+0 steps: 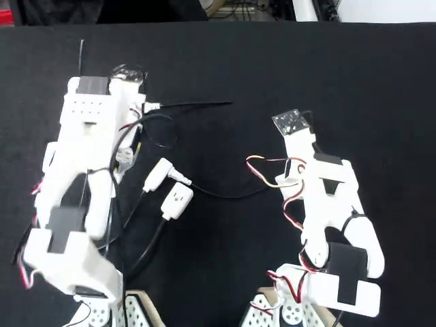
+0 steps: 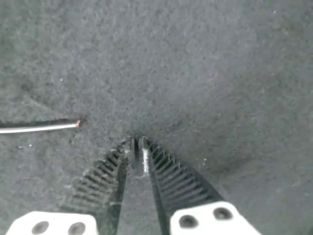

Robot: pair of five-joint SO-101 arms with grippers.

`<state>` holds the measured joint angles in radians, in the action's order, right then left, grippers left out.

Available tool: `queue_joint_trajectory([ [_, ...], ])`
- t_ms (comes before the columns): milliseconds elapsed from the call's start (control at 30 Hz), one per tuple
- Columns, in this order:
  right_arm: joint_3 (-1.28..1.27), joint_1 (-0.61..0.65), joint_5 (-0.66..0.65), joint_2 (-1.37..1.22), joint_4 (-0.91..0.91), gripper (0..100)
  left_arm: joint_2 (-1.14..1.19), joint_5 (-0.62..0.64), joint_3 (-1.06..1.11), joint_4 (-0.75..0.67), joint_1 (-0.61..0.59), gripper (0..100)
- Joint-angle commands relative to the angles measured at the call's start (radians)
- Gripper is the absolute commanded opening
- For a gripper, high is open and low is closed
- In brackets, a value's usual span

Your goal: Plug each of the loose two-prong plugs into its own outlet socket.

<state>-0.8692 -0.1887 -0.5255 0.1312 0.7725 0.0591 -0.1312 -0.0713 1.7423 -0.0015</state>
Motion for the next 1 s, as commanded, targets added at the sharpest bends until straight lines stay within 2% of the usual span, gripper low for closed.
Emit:
queue_joint_trajectory([
  [0,0.021,-0.028,-0.009,-0.001,-0.014,1.8,-0.212,0.040,0.028,0.017,0.064,3],
  [367,0.021,-0.028,-0.009,-0.001,-0.014,1.8,-0.595,0.219,0.039,0.014,0.223,3],
  [633,0.021,-0.029,-0.009,-0.001,-0.014,1.8,-0.559,0.347,0.027,-0.180,0.317,3],
  [867,0.028,-0.086,-0.006,0.001,-0.008,1.8,-0.551,0.502,-0.182,-0.190,0.467,7],
  [967,0.045,-0.121,-0.002,0.001,-0.005,1.8,-0.539,0.539,-0.173,-0.204,0.504,7],
])
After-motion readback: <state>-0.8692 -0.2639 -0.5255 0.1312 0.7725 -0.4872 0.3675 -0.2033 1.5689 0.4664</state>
